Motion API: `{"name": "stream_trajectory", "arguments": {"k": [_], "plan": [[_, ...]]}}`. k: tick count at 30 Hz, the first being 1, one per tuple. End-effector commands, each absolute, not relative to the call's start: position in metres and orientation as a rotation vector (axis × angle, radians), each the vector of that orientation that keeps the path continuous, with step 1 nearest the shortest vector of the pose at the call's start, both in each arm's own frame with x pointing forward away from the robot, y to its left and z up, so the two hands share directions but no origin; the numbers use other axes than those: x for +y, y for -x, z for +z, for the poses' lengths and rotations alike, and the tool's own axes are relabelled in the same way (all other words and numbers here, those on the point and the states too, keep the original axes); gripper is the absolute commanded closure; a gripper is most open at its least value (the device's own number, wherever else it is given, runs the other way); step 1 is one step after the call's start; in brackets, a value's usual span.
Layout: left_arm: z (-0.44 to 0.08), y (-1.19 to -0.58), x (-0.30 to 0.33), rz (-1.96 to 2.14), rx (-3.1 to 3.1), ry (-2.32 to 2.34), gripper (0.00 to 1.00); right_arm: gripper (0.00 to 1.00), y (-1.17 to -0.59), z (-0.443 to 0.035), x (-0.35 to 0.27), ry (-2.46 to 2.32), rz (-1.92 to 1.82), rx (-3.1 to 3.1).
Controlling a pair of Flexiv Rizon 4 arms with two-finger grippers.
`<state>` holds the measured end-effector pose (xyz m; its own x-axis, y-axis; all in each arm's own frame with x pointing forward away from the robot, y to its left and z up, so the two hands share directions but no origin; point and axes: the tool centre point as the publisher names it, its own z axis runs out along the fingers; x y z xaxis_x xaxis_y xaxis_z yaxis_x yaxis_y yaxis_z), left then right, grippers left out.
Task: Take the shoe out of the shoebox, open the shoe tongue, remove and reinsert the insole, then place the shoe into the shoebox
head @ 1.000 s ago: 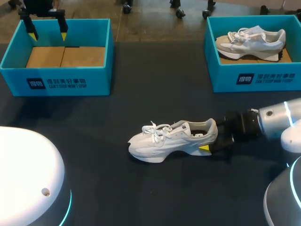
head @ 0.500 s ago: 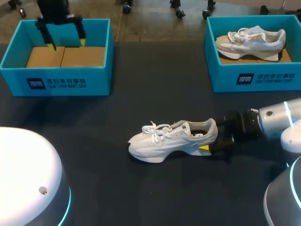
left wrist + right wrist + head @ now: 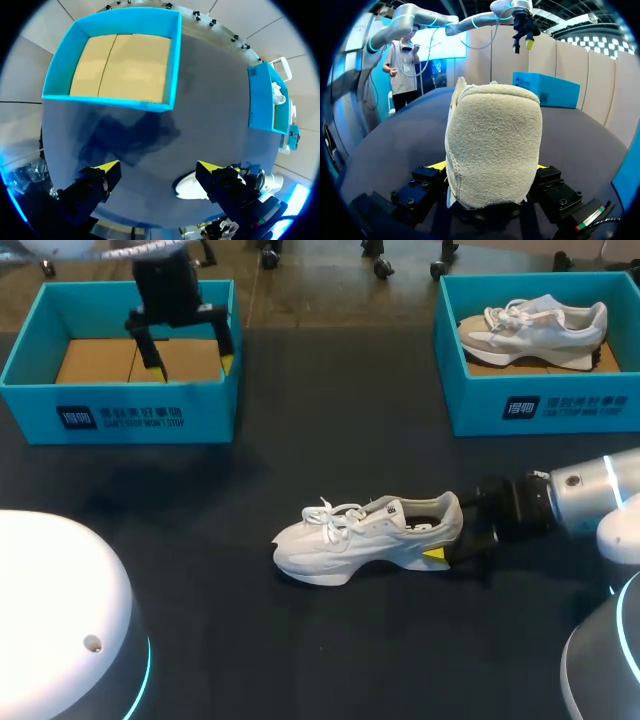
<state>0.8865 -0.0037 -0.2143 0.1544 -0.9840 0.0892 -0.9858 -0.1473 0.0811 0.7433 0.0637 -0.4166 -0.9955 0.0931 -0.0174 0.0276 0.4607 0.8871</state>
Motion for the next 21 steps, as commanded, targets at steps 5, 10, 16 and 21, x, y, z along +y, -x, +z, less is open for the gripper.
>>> {"name": "stream_trajectory", "arguments": {"k": [5,10,16,21], "plan": [[-0.222,-0.841,-0.033,0.041,-1.983,-2.332,0.00,1.00,-0.745,-0.422,0.065,-0.111,1.592,2.632],[-0.231,-0.818,-0.049,0.036,-1.963,-2.338,0.00,1.00,-0.745,-0.422,0.065,-0.111,1.592,2.632],[-0.242,-0.798,-0.079,0.067,-1.996,-2.345,0.00,1.00,-0.745,-0.422,0.065,-0.111,1.592,2.632],[-0.249,-0.780,-0.108,0.072,-2.061,-2.338,0.00,1.00,-0.745,-0.422,0.065,-0.111,1.592,2.632]]}}
